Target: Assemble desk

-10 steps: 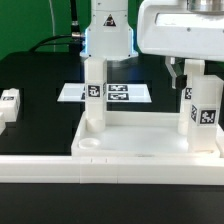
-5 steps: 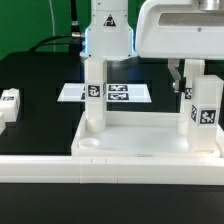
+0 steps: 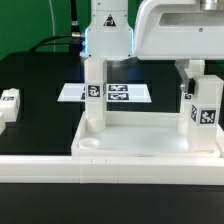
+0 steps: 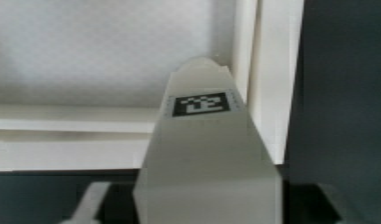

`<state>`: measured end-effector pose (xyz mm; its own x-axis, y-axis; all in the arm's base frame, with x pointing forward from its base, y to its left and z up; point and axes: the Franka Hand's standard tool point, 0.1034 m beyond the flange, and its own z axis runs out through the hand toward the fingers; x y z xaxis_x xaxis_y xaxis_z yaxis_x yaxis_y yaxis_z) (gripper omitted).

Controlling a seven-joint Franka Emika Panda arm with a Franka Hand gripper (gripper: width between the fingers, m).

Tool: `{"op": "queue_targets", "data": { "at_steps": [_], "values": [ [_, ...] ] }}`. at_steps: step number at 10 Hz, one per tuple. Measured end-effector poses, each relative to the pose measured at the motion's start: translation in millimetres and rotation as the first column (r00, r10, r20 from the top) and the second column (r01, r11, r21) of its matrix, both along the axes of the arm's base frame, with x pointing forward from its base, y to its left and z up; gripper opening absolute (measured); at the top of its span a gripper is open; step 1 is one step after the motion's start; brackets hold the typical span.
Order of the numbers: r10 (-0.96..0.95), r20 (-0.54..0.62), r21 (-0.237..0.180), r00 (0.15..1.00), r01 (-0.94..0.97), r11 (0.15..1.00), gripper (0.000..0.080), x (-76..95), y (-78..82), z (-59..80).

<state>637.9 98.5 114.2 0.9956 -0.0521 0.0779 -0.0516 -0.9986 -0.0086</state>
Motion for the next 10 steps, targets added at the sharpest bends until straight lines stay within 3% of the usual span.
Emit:
{"op": "queue_targets", "data": {
  "at_steps": [1, 5, 6, 10],
  "values": [
    [0.0, 0.0, 0.0, 1.0, 0.0, 1.0, 0.0288, 0.0, -0.2, 0.0],
    [-0.067, -0.001, 0.006, 0.998, 0.067, 0.998, 0.0288, 0.1, -0.7, -0.1],
    [-0.209, -0.007, 0.03, 0.978, 0.209, 0.977, 0.0288, 0.4, -3.3, 0.0],
    [-0.608, -0.048, 0.1, 0.792, 0.61, 0.786, 0.0289, 1.7, -12.2, -1.4]
  ]
}}
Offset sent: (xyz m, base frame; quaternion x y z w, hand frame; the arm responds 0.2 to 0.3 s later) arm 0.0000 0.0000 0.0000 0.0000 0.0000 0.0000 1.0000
